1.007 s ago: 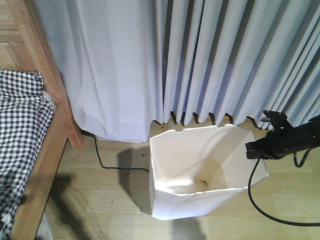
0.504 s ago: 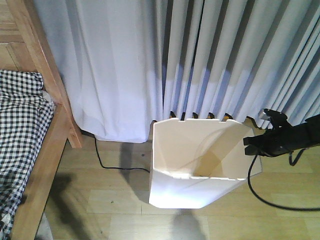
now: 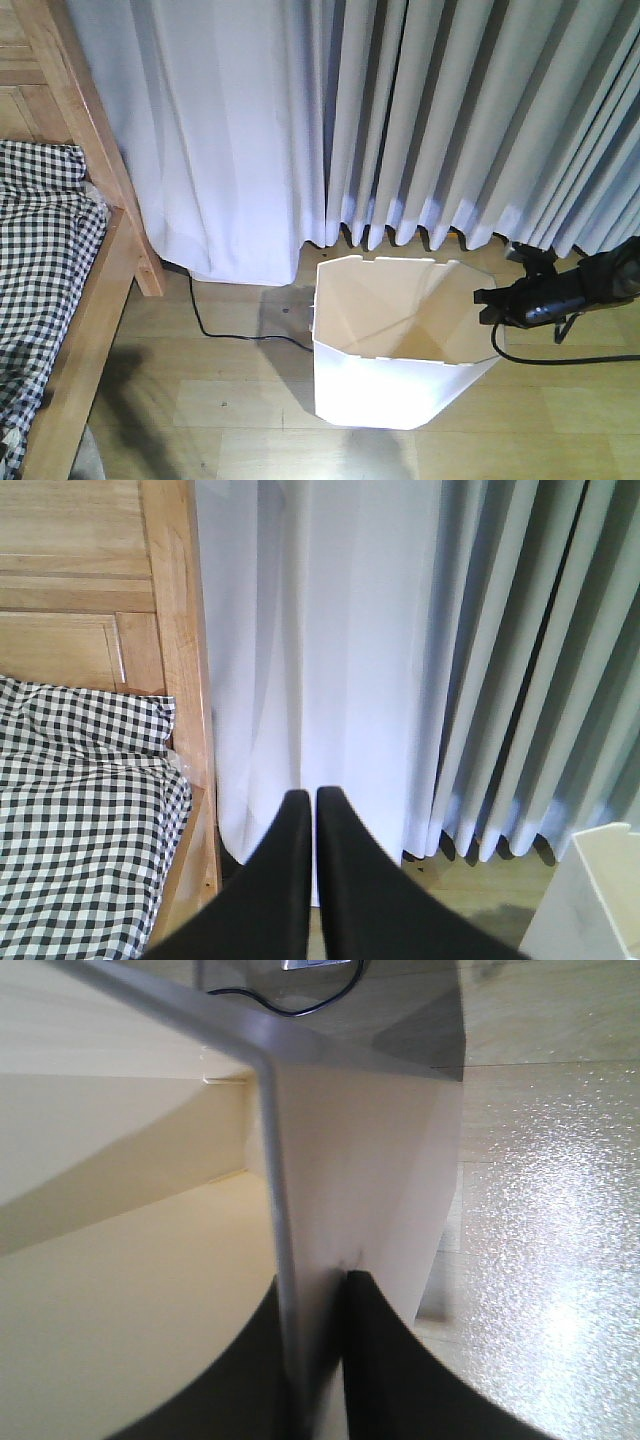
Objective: Move trash bin to bedside with robot
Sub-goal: 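Lower the bin onto the floor beside the bed with the right gripper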
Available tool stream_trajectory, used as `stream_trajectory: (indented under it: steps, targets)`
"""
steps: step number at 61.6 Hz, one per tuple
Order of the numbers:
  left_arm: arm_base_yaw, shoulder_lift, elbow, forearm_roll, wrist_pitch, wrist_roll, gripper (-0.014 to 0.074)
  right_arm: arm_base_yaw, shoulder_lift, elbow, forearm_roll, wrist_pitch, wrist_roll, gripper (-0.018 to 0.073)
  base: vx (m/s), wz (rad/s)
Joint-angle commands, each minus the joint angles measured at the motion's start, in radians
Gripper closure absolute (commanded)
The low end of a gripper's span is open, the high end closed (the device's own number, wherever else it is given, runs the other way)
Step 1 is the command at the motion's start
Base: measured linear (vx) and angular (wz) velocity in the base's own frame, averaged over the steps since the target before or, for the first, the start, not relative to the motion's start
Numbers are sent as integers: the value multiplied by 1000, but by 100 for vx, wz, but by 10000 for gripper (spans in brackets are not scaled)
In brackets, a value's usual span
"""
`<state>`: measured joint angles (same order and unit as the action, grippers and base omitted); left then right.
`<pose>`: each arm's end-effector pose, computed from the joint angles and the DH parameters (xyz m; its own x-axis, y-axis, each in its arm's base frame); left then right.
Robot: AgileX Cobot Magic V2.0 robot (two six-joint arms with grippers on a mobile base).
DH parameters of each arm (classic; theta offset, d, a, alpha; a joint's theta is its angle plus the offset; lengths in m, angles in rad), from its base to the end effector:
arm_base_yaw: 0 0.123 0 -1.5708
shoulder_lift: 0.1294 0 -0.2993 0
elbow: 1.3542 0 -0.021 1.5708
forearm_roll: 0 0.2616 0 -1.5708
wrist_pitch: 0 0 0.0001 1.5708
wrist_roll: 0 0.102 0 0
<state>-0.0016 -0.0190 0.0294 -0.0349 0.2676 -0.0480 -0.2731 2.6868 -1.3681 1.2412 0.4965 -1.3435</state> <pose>0.0619 -0.0010 0.1776 -0.1897 -0.0813 -0.9785 -0.0048 0.9966 -0.0818 0.4028 -0.0650 -0.1108 -0.9642 0.1373 -0.2269 0.0314 0.9087 0.4163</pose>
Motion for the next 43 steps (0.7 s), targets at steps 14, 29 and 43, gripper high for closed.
stream_trajectory:
  steps: [14, 29, 43]
  targets:
    - [-6, -10, 28, -9, -74, -8, 602, 40, 53, -123, 86, 186, 19, 564, 0, 0]
    - [-6, -10, 28, -9, -74, -8, 602, 114, 127, -196, 88, 89, 42, 564, 0, 0]
    - [-6, -10, 28, -9, -74, -8, 602, 165, 213, -284, 88, 70, 78, 557, 0, 0]
